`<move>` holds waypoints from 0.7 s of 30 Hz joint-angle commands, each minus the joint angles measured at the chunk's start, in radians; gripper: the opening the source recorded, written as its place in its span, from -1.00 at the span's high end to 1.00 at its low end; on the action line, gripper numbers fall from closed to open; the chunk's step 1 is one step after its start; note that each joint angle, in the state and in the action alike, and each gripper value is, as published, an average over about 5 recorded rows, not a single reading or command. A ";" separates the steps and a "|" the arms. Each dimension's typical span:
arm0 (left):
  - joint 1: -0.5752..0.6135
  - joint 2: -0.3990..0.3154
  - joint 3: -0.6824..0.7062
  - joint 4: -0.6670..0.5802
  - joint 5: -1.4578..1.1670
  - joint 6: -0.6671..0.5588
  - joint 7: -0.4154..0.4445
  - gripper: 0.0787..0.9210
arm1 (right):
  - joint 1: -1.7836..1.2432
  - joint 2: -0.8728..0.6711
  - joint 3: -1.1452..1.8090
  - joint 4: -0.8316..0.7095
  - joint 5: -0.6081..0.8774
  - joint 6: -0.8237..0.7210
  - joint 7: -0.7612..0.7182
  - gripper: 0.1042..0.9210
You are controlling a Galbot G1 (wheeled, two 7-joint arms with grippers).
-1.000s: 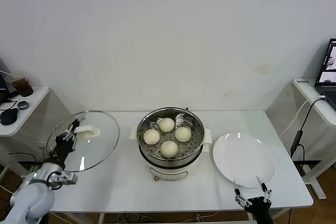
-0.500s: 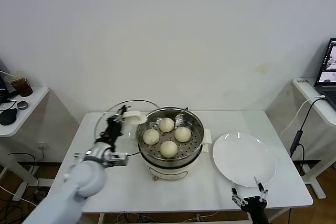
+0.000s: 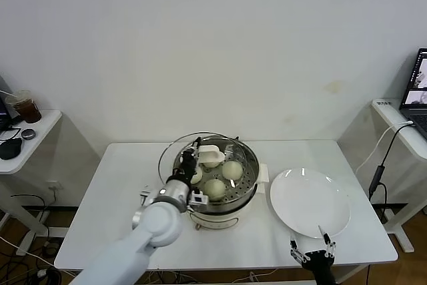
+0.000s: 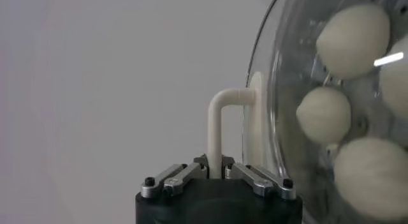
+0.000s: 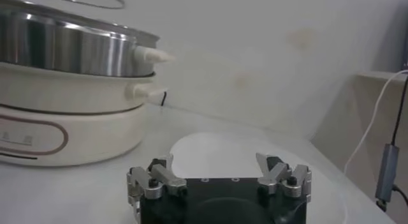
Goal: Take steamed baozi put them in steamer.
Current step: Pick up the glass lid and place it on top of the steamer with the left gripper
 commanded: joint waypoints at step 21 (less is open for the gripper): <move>-0.044 -0.074 0.066 0.142 0.001 -0.027 -0.111 0.78 | -0.010 0.003 -0.005 -0.012 -0.014 0.011 0.002 -0.76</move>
